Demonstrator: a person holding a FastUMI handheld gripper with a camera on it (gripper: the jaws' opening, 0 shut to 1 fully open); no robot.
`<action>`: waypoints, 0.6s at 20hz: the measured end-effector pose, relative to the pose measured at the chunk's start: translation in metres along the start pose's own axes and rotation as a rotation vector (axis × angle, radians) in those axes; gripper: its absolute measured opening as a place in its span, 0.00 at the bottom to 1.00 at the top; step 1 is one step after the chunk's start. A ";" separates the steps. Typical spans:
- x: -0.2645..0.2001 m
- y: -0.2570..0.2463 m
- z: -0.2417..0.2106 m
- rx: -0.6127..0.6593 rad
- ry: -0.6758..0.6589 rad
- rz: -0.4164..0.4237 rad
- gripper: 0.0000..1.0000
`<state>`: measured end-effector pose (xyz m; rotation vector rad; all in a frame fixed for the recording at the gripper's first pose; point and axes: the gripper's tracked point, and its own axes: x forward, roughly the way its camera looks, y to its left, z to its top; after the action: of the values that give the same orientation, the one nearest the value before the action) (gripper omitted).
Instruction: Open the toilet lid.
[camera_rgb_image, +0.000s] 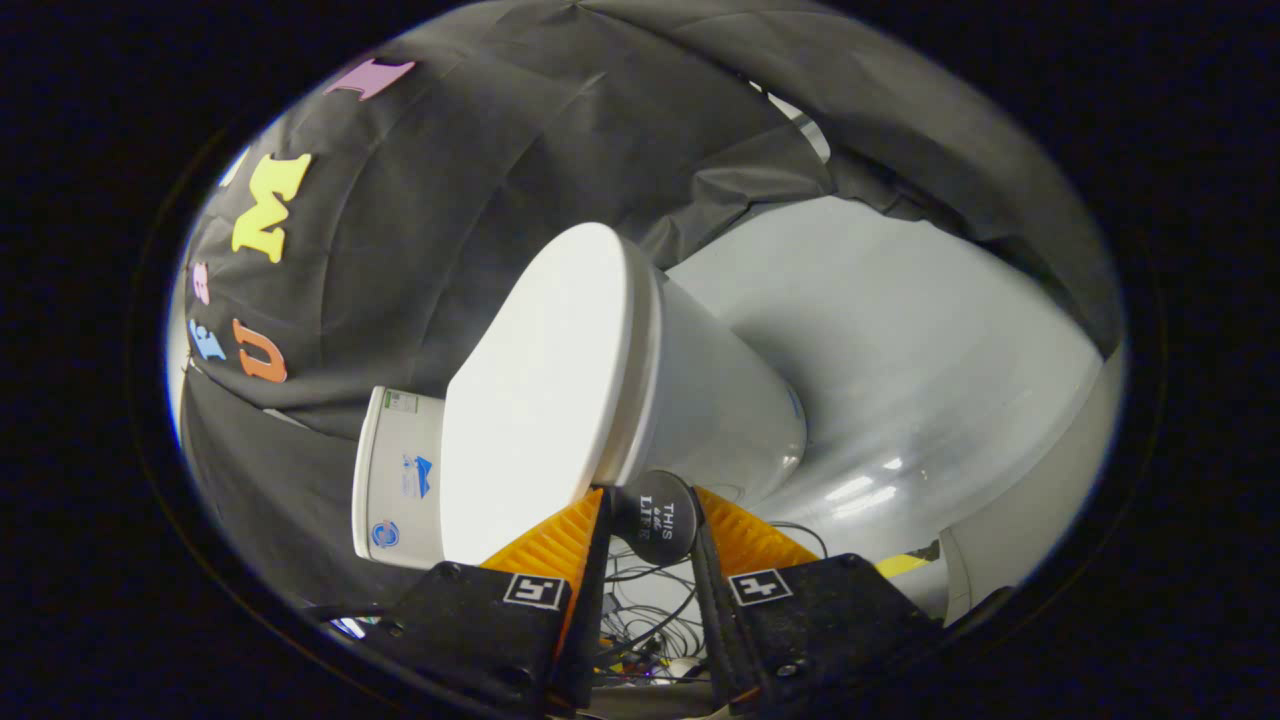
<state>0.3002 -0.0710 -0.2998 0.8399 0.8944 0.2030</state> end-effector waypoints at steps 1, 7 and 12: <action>-0.002 0.001 0.001 0.007 -0.011 0.008 0.45; -0.009 0.010 0.008 0.011 -0.047 0.013 0.23; -0.016 0.021 0.013 0.031 -0.059 0.033 0.17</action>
<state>0.3039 -0.0719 -0.2702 0.8861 0.8311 0.1928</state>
